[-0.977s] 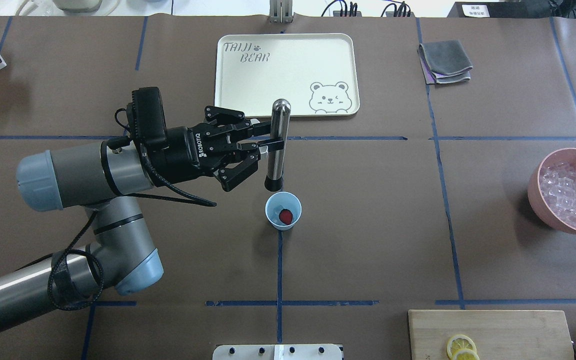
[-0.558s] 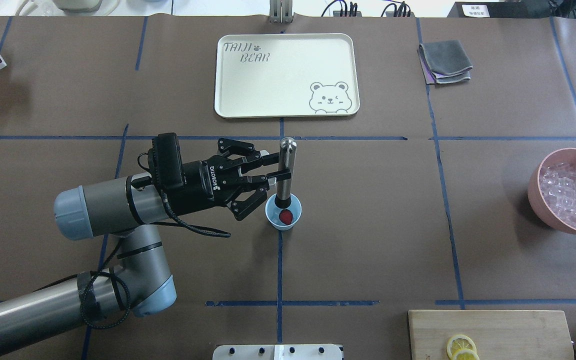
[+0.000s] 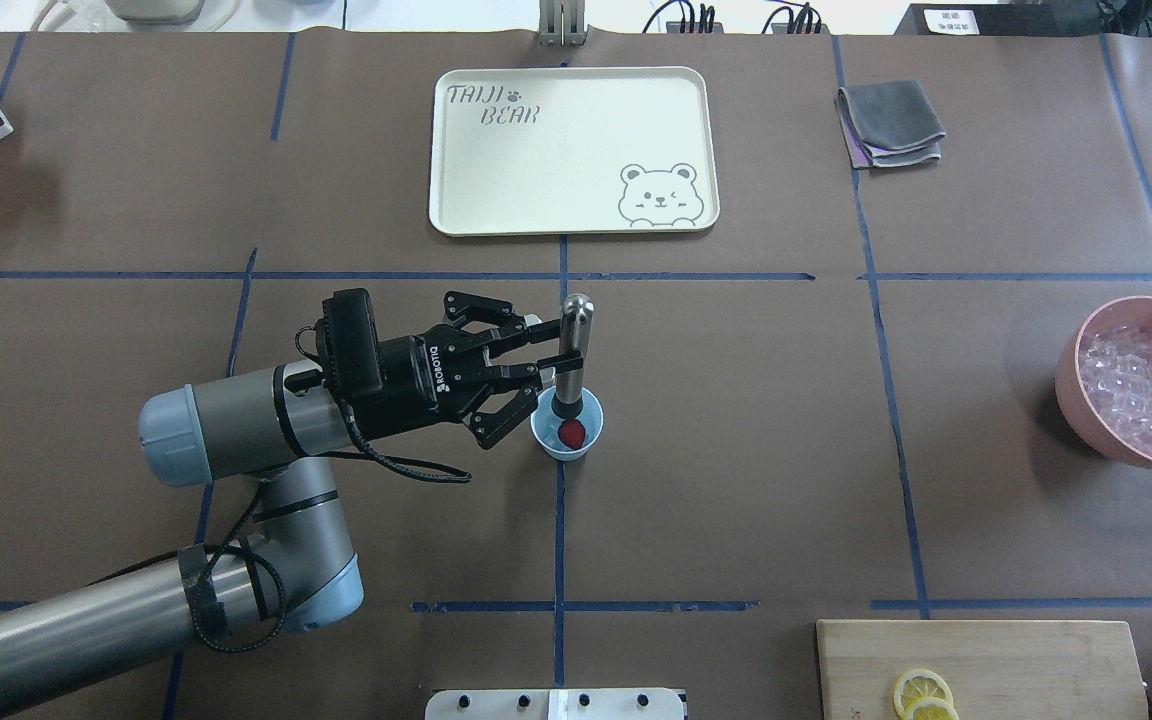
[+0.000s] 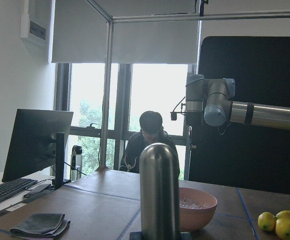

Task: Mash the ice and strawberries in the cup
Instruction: 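Lower the muddler into the cup and press down on the contents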

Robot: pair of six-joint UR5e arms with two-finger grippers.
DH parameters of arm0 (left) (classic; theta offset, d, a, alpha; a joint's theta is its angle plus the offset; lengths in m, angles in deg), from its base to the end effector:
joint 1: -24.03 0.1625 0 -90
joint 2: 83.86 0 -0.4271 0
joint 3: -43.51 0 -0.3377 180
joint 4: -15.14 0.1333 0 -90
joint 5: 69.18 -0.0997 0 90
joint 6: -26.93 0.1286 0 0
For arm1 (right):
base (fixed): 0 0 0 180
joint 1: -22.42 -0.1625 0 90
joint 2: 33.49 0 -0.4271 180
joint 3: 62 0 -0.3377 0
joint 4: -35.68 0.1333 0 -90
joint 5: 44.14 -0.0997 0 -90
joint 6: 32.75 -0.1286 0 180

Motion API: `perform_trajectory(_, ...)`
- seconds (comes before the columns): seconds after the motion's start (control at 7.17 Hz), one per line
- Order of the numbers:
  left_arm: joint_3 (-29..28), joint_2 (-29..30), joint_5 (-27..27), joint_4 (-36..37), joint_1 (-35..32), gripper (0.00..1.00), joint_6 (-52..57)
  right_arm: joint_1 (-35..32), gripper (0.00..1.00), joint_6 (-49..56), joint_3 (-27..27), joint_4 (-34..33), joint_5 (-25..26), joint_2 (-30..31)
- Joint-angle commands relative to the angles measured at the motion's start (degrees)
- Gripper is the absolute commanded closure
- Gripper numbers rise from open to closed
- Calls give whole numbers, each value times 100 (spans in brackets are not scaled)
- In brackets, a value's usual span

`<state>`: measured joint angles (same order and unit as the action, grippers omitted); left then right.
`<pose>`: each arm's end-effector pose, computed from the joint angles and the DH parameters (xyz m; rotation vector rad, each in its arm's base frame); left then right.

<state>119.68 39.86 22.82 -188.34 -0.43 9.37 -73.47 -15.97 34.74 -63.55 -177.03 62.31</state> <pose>0.4743 -0.3572 0.2421 1.7638 1.5871 0.4536 0.0845 -0.3729 0.6895 0.0117 -0.7602 -0.1267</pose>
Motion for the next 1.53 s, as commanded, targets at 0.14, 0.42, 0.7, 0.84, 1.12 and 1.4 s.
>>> perform_trajectory(0.14, -269, 30, -111, -157, 159, 98, 60, 0, 0, 0, -6, 0, 0, 0)
perform_trajectory(0.42, -638, 108, -507, -420, 388, 98, 68, 0, 0, 0, -14, 0, 0, 0)
perform_trajectory(0.7, -674, 109, -543, -421, 537, 98, 401, 0, 0, 0, -23, 0, 0, 0)
perform_trajectory(0.84, -674, 117, -543, -421, 538, 98, 394, 0, 0, 0, -23, 0, 0, 0)
perform_trajectory(1.12, -631, 152, -543, -421, 512, 99, 394, 0, 0, 0, -15, 0, 0, 0)
perform_trajectory(1.4, -473, 196, -517, -369, 171, 99, 333, 0, 0, 0, -14, 0, 0, 0)
